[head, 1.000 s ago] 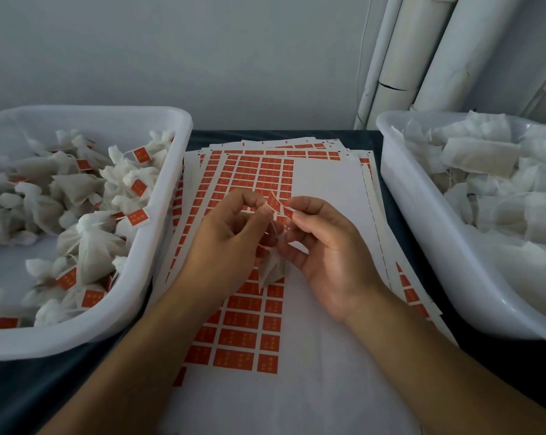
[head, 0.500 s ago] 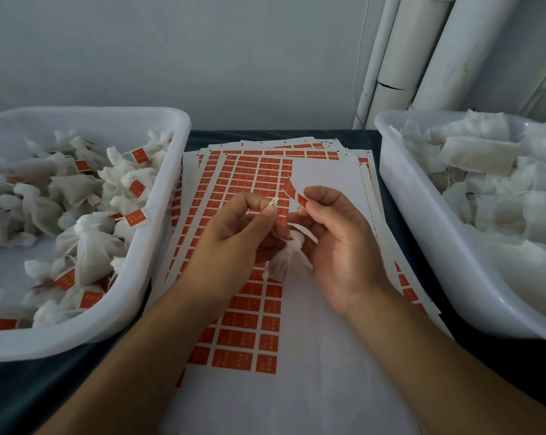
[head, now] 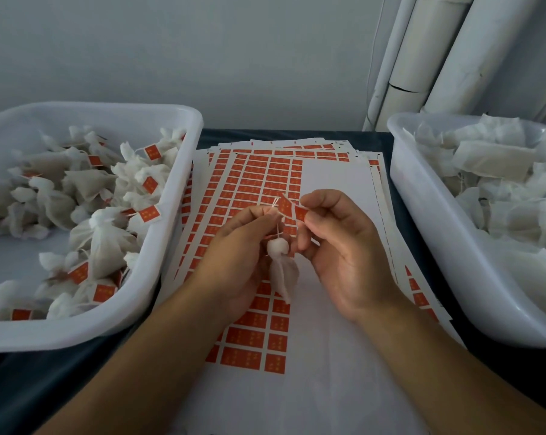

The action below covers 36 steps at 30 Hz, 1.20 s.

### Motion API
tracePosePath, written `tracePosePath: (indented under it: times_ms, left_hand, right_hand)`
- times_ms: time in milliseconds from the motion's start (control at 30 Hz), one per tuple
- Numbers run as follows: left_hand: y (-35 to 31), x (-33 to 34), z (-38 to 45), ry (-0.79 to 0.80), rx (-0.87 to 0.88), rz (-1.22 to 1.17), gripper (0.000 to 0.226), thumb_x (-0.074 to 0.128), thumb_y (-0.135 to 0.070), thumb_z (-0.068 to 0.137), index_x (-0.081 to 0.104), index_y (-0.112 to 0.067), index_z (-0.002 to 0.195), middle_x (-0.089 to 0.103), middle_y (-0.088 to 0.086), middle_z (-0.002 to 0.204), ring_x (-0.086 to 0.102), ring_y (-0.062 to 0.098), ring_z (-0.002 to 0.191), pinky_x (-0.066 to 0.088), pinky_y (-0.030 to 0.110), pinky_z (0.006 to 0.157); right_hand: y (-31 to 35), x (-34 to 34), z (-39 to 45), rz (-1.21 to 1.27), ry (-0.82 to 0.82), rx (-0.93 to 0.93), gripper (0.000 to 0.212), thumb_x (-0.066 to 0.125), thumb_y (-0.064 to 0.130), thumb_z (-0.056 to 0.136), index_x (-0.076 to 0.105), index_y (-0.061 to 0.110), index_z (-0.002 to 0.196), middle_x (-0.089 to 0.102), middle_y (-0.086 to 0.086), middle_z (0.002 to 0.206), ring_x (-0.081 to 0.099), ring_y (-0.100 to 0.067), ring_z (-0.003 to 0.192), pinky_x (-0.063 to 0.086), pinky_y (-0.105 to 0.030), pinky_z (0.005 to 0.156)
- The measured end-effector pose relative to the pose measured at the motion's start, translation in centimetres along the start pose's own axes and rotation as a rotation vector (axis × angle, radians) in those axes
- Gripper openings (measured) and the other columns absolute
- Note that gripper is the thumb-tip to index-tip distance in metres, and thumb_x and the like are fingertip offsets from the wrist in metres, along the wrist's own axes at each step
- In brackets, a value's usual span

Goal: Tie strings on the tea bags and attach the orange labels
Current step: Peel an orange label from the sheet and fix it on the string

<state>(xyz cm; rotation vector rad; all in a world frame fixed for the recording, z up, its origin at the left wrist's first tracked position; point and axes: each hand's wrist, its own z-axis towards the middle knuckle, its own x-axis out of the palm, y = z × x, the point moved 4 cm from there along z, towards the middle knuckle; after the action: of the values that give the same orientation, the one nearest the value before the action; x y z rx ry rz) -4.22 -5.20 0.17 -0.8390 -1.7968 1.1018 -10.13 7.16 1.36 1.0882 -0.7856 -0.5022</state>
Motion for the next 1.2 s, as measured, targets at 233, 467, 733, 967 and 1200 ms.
tracePosePath:
  times_ms: [233, 467, 733, 967, 1200]
  left_hand:
    - [0.1, -0.3, 0.2, -0.028, -0.047, -0.045, 0.023, 0.057, -0.03, 0.102, 0.074, -0.018, 0.092, 0.072, 0.005, 0.088, 0.068, 0.012, 0.07, 0.058, 0.03, 0.067]
    - [-0.4, 0.0, 0.0, 0.047, -0.037, -0.052, 0.033, 0.058, -0.03, 0.102, 0.078, -0.028, 0.076, 0.074, 0.002, 0.088, 0.071, 0.013, 0.075, 0.058, 0.027, 0.068]
    - [-0.5, -0.4, -0.2, -0.039, 0.091, 0.144, 0.016, 0.061, -0.026, 0.101, 0.073, -0.019, 0.092, 0.072, 0.005, 0.087, 0.067, 0.018, 0.074, 0.056, 0.03, 0.066]
    - [-0.3, -0.2, 0.2, 0.161, -0.103, -0.096, 0.019, 0.061, -0.023, 0.101, 0.068, -0.006, 0.104, 0.064, 0.014, 0.093, 0.066, 0.023, 0.077, 0.057, 0.031, 0.065]
    - [-1.5, 0.7, 0.3, 0.157, -0.138, 0.082, 0.031, 0.042, -0.021, 0.109, 0.05, -0.015, 0.08, 0.047, -0.002, 0.079, 0.059, -0.007, 0.052, 0.044, 0.006, 0.05]
  right_hand:
    - [0.4, -0.6, 0.3, -0.005, -0.077, -0.007, 0.019, 0.057, 0.015, 0.093, 0.072, 0.023, 0.099, 0.065, -0.004, 0.081, 0.062, -0.015, 0.069, 0.057, -0.03, 0.073]
    - [1.2, -2.2, 0.8, -0.103, -0.241, -0.029, 0.015, 0.062, 0.021, 0.089, 0.072, 0.024, 0.099, 0.069, -0.001, 0.091, 0.065, -0.013, 0.071, 0.056, -0.028, 0.071]
    - [2.4, 0.1, -0.9, -0.454, 0.139, -0.266, 0.015, 0.064, 0.019, 0.093, 0.065, 0.024, 0.107, 0.071, 0.011, 0.106, 0.069, -0.021, 0.109, 0.058, -0.028, 0.088]
    - [1.4, 1.8, -1.9, -0.696, 0.293, -0.323, 0.014, 0.065, 0.018, 0.095, 0.068, 0.021, 0.108, 0.07, 0.015, 0.104, 0.069, -0.013, 0.104, 0.056, -0.021, 0.086]
    - [0.9, 2.0, -2.0, -0.771, 0.329, -0.404, 0.011, 0.067, 0.011, 0.093, 0.072, 0.012, 0.103, 0.073, 0.006, 0.102, 0.069, -0.007, 0.099, 0.055, -0.016, 0.083]
